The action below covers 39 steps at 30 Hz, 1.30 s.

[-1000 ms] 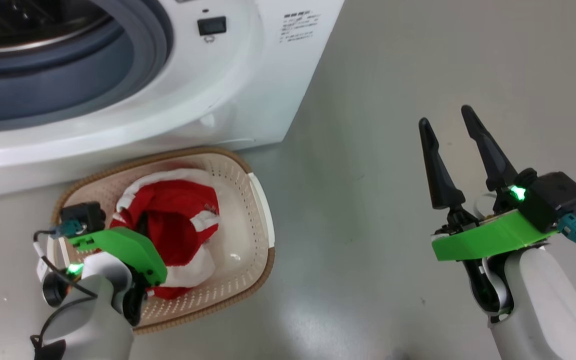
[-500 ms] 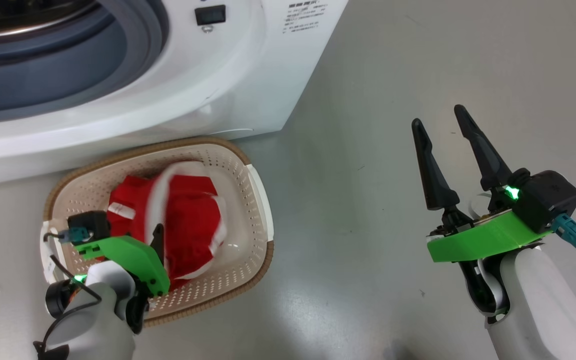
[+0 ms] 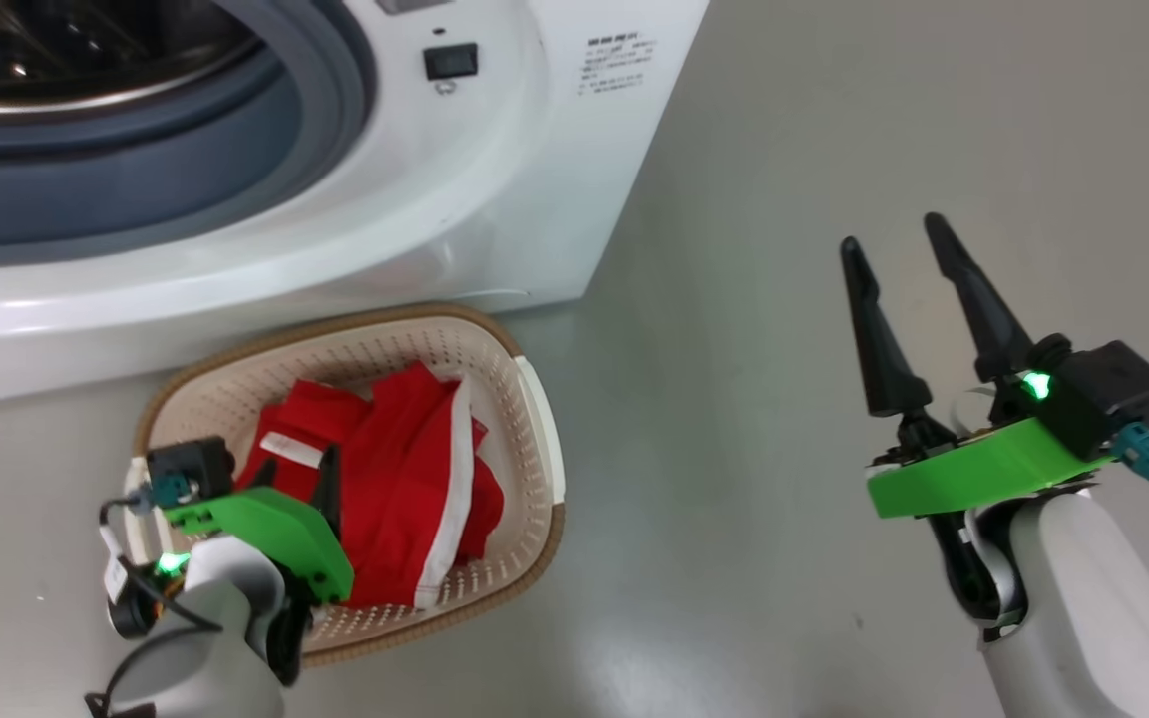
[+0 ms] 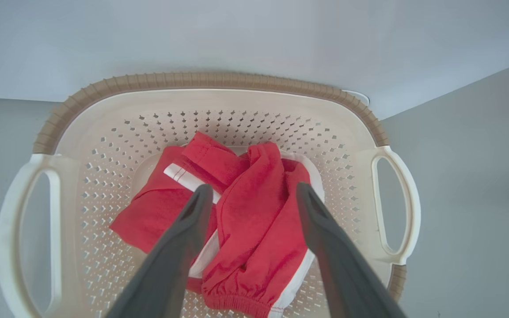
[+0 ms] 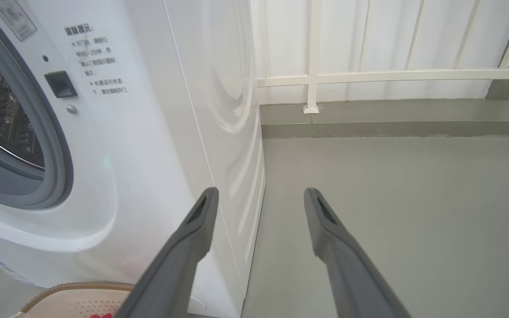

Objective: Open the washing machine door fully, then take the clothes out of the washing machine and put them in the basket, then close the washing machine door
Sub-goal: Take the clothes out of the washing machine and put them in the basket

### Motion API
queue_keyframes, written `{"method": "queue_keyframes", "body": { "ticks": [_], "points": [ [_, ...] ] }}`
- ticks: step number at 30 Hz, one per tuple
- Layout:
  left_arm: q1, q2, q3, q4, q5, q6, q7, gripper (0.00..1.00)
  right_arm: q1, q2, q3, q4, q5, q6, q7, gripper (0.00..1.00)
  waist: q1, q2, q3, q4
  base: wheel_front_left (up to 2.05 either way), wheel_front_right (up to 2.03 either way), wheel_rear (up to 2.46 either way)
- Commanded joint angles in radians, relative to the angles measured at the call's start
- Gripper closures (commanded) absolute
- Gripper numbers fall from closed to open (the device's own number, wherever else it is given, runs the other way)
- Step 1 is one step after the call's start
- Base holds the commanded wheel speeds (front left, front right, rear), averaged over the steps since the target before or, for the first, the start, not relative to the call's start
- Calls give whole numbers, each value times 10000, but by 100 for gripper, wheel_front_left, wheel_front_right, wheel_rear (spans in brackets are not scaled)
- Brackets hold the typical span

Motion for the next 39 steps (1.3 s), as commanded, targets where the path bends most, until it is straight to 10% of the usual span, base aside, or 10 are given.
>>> {"method": "queue_keyframes", "body": {
  "ticks": [1, 39],
  "points": [
    [402, 195, 121, -141, -53, -23, -187, 0, -14, 22, 88, -198, -88, 63, -65, 0, 0, 0, -299, 188, 0, 0, 0],
    [4993, 421, 2161, -8929, 1905, 86, -606, 0, 1746, 22, -1283, 190, -552, 63, -65, 0, 0, 0, -3960, 991, 0, 0, 0]
  ]
}}
